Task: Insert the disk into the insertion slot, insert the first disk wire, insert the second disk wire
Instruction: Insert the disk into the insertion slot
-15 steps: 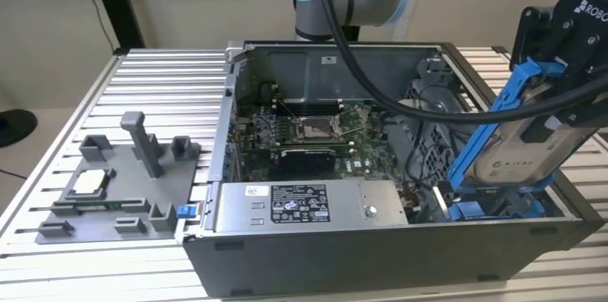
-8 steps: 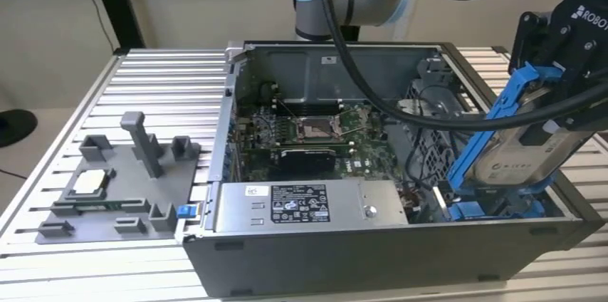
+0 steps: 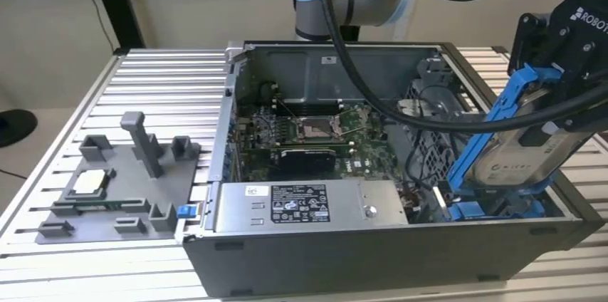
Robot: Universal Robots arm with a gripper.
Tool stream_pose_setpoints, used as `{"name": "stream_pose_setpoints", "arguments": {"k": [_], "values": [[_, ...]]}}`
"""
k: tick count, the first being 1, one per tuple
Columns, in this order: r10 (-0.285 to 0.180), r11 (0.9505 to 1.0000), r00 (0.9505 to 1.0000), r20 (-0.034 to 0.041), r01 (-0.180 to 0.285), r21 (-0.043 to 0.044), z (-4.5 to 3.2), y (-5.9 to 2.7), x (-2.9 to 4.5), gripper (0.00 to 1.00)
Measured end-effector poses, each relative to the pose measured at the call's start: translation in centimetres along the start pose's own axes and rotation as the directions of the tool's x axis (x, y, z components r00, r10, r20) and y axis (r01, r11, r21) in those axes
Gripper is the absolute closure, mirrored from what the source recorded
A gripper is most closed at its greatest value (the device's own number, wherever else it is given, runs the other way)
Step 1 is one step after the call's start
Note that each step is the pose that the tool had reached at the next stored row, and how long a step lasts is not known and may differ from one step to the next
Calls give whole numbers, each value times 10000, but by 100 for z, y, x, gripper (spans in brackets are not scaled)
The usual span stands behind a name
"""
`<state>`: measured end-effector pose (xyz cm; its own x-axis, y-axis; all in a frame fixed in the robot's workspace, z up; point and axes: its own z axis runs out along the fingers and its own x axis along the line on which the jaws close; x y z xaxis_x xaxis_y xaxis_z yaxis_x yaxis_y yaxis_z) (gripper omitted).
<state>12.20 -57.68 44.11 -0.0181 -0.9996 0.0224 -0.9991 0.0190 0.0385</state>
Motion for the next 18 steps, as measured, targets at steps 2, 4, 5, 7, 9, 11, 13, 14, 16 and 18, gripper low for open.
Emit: {"name": "stream_pose_setpoints", "arguments": {"k": [2,4,5,7,9,11,13,14,16,18], "values": [[0,10000,10000,0,0,0,6,0,-1,100],[0,10000,10000,2,0,0,15,-1,-3,100],[0,10000,10000,1,0,0,17,-1,-4,100],[0,10000,10000,-1,0,0,22,-1,-6,100],[0,10000,10000,0,0,0,29,-1,-7,100],[0,10000,10000,-1,0,0,33,-1,-9,100],[0,10000,10000,-3,0,0,36,-1,-9,100],[0,10000,10000,-2,0,0,38,-1,-9,100],[0,10000,10000,-3,0,0,43,-2,-10,100],[0,10000,10000,0,0,0,54,-2,-9,100]]}}
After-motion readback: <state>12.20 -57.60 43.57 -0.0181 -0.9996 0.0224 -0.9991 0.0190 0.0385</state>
